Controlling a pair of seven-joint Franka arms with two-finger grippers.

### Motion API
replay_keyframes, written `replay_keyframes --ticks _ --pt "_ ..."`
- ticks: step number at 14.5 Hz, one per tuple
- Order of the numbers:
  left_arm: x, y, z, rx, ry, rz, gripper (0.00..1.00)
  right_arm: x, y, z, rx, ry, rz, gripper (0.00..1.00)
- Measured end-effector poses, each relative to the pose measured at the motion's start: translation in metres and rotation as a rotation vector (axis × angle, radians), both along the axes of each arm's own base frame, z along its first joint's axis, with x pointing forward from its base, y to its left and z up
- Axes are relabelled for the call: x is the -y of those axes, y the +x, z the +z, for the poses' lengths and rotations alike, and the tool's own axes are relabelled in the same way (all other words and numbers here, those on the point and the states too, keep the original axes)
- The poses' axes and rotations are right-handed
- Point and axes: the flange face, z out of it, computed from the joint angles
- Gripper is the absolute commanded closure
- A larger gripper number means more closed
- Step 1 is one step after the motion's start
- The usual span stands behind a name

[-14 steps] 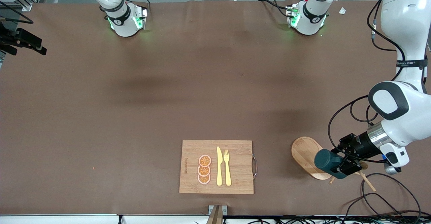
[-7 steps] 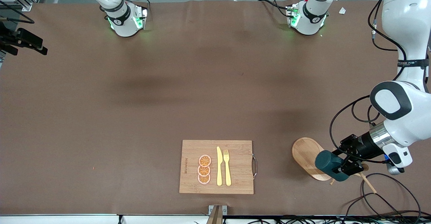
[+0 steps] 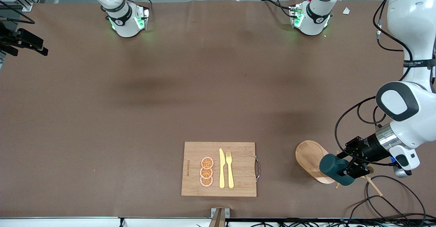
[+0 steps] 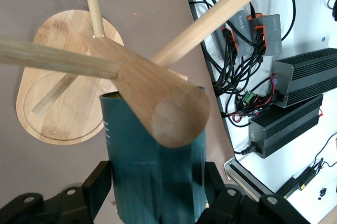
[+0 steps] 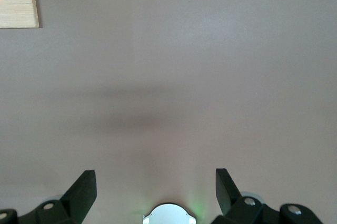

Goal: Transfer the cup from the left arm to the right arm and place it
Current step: 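Close the left gripper on the teal mug's handle on the stand, then lift the teal mug off the stand peg with the left gripper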

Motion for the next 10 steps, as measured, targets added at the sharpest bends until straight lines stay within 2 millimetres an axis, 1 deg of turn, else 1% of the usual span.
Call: replay_keyframes --ticks 3,5,7,10 --pt "0.0047 -0.0013 0.0015 -0.017 -0.009 0.007 0.25 0.0 0.0 0.0 0.0 0.0 0.0 0.0" --pt "0.0052 -0.0015 0.0018 -0.019 -0.01 0.007 0.24 -0.0001 0.0 0.0 0.0 0.0 0.0 0.0" --pt "0.0053 -0.0015 0.002 -0.019 -0.01 0.006 0.31 -0.0001 0.0 0.0 0.0 0.0 0.0 0.0" --pt "0.0063 -0.0012 0.0047 -0.015 -0.011 0.005 0.47 -0.0001 0.0 0.0 0.0 0.0 0.0 0.0"
